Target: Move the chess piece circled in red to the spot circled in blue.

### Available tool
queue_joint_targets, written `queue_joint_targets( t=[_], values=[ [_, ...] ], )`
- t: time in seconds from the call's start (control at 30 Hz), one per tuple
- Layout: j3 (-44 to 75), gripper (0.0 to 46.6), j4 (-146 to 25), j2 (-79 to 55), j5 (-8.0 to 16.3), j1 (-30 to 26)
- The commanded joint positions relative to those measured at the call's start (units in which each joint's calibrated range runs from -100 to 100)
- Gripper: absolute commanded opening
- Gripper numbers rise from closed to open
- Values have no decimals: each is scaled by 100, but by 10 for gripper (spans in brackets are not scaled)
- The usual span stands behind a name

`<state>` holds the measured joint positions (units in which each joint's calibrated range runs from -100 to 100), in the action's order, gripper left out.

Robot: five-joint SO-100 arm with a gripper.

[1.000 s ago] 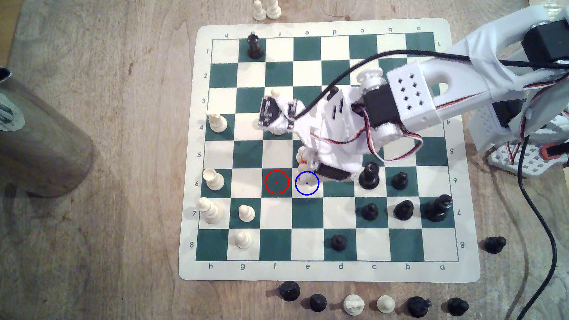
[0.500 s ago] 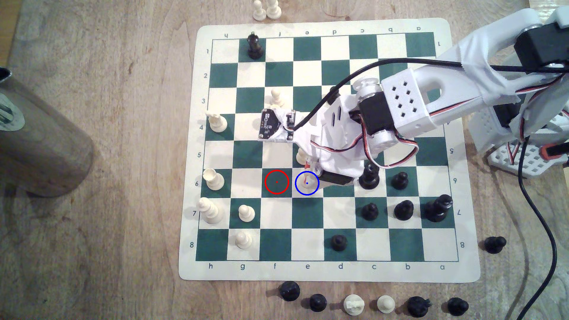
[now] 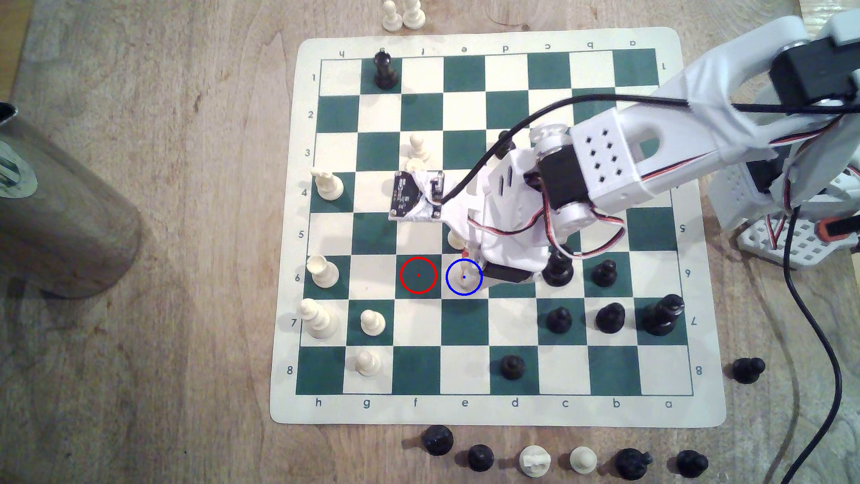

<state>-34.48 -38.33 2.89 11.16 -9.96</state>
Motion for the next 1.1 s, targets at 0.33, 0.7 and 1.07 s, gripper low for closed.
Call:
queue_joint_targets(
  t=[0.33,0.7,1.07],
  values=[
    [-25,138,139,127,-29,22],
    [-61,155,-205,798,34,37],
    [30,158,-999,1748,63,288]
  ],
)
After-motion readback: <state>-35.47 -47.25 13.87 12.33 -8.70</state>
